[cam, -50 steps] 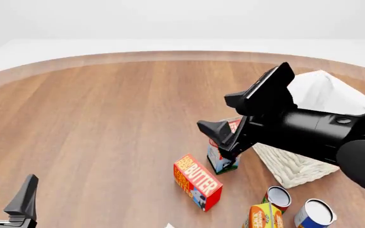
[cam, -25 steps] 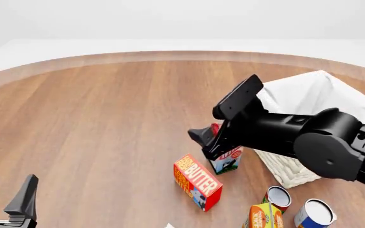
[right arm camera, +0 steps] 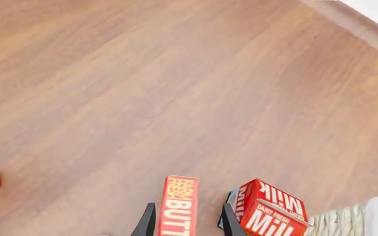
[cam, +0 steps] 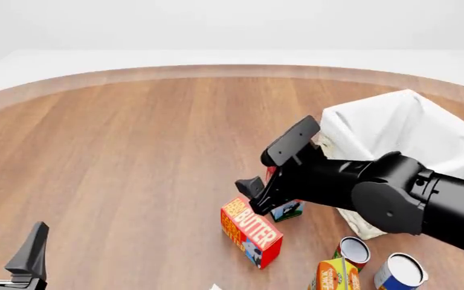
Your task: Pick up the cream cheese box and the butter, and put them in the basket.
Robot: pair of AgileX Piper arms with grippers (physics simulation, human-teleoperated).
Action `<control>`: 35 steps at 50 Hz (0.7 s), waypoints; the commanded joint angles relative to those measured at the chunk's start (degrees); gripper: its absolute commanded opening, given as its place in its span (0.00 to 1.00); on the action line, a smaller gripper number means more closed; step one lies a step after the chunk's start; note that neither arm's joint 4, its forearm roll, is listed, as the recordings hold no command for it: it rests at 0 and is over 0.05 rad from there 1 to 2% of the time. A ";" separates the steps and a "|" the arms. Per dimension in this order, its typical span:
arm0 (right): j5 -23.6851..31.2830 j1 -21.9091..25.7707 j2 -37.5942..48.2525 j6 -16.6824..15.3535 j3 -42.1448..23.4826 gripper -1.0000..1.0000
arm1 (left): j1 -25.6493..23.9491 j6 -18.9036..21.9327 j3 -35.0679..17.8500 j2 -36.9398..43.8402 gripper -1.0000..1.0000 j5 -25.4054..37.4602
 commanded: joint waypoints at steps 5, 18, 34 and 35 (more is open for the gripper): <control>-0.71 0.69 0.92 4.16 1.27 1.00 | 0.00 0.00 0.00 0.00 1.00 0.00; -2.46 1.32 1.43 6.87 3.39 1.00 | 0.00 0.00 0.00 0.00 1.00 0.00; -4.09 1.21 2.25 7.88 5.83 1.00 | 0.00 0.00 0.00 0.00 1.00 0.00; -4.25 1.08 2.28 7.80 6.03 1.00 | 0.00 0.00 0.00 0.00 1.00 0.00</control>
